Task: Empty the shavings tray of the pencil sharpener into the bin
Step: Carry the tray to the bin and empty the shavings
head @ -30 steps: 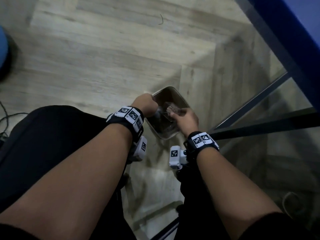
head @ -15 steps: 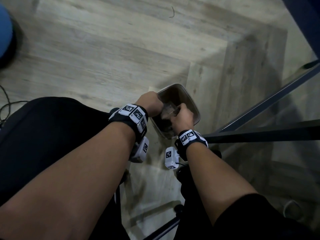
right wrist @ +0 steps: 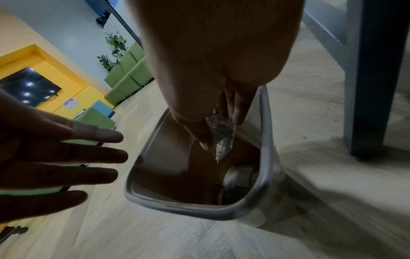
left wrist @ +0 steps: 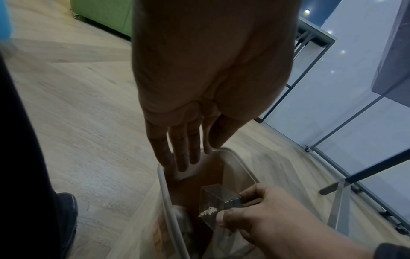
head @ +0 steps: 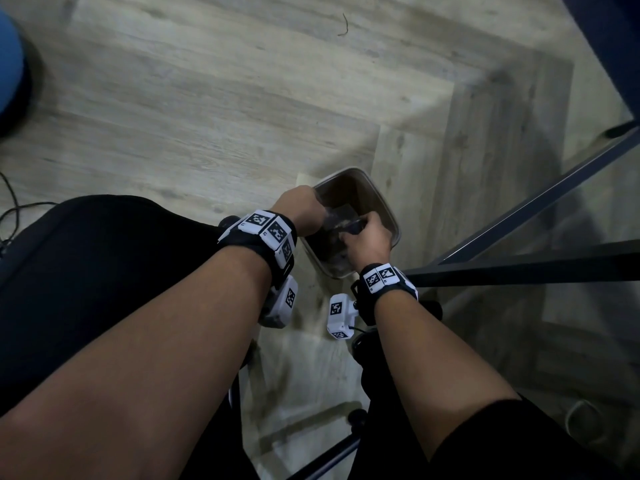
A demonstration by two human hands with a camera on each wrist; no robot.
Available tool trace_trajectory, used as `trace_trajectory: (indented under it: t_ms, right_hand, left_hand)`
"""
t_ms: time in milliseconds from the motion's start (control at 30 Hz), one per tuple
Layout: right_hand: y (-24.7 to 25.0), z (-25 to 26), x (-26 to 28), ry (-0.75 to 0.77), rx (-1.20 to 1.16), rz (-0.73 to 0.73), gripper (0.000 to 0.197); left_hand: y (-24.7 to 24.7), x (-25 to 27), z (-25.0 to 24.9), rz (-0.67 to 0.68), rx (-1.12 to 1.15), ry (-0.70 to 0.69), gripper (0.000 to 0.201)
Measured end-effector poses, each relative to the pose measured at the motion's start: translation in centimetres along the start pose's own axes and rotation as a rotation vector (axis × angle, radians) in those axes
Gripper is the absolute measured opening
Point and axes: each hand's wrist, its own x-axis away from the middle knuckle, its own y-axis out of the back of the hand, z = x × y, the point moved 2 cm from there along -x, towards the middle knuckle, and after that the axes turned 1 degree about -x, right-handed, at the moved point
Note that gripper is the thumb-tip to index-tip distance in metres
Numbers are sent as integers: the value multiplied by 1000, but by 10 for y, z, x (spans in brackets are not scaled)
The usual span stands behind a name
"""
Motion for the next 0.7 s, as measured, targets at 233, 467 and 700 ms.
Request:
trace_trajectory:
  t_ms: [233,467,700]
  right_hand:
    - [1,-3,3,27,0,-34,34]
    - [2,-4,2,69,19,-45,32]
    - [2,-1,-1,135,38,-41,29]
  left_hand:
    - [2,3,-3,31,-27,-4,47]
    - [0,-1,-1,9,-33,-17,35]
    - [-3,-2,-1,0,-38,-8,34]
